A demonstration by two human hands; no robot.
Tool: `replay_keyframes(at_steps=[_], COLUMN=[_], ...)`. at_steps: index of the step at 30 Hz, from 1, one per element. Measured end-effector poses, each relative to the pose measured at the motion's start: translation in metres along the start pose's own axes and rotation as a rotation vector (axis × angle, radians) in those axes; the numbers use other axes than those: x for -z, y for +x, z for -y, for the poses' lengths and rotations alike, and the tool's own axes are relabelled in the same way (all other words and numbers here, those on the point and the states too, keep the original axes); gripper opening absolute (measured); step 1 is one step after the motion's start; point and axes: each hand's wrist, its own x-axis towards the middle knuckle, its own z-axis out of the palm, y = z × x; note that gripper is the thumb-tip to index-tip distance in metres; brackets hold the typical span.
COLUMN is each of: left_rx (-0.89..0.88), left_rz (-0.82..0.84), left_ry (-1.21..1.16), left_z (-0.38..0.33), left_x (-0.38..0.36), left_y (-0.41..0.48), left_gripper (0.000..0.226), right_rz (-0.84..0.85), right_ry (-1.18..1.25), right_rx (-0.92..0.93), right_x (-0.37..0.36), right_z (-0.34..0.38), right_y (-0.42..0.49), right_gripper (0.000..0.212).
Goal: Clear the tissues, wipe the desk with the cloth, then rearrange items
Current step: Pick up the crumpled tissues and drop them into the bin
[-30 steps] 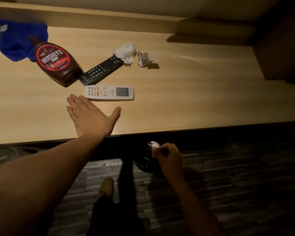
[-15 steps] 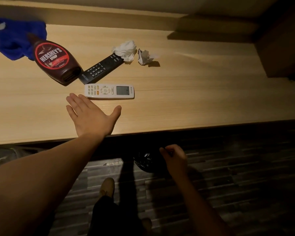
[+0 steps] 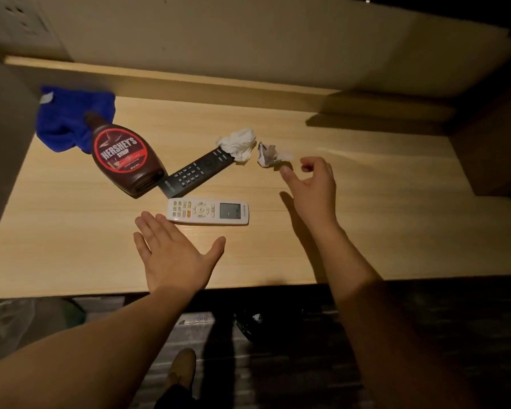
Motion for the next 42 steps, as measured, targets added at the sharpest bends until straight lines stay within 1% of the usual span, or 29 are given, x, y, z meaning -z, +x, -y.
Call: replay_keyframes(at_steps=[4, 6, 8, 10, 16, 20, 25, 30, 32, 35, 38, 42], left_rx=[-0.004, -0.003, 0.000, 0.000, 0.006, 0.003, 0.005, 0.010, 0.009, 0.010, 0.011, 0.009], left_rz=[0.013, 0.013, 0.021, 0.027, 0.026, 0.026, 0.012, -0.010, -0.018, -0.042, -0.074, -0.095], left_ry=[0.000, -0.002, -0.005, -0.003, 0.008, 0.017, 0.013, 0.006, 0.003, 0.004, -0.002, -0.015], left_z=[0.000, 0.000, 0.000, 0.000, 0.000, 0.000, 0.000, 0.000, 0.001, 0.001, 0.001, 0.001], left_x=[0.001, 0.001, 0.001, 0.003, 0.002, 0.002, 0.002, -0.001, -0.002, -0.003, -0.006, -0.007], left_y=[0.001, 0.001, 0.001, 0.001, 0.001, 0.001, -0.001, -0.001, -0.001, -0.002, -0.002, -0.002], left_gripper=[0.134, 0.135, 0.135, 0.135, 0.135, 0.135, 0.135, 0.136, 0.137, 0.137, 0.136, 0.136], right_rz=[0.054, 0.105, 0.114, 0.077, -0.013, -0.036, -0.033, 0.010, -0.001, 0.002, 0.009, -0.002], right_ry=[-0.087, -0.133, -0.146, -0.130, -0.028, 0.121, 0.303, 0.378, 0.374, 0.301, 0.209, 0.096], right_rx=[-0.041, -0.080, -0.097, -0.109, -0.163, -0.215, -0.251, -0.274, -0.222, -0.174, -0.190, -0.253], right_x=[-0.035, -0.050, -0.061, -0.068, -0.064, -0.046, -0.007, 0.027, 0.036, 0.041, 0.031, 0.008], right_z=[0.010, 0.012, 0.011, 0.006, -0.017, -0.030, -0.043, -0.046, -0.051, -0.066, -0.100, -0.166], right_y=[0.058, 0.073, 0.078, 0.079, 0.067, 0.034, -0.042, -0.128, -0.159, -0.197, -0.221, -0.231], right_gripper=[0.062, 0.062, 0.047, 0.031, 0.015, 0.012, 0.009, 0.012, 0.011, 0.014, 0.016, 0.009])
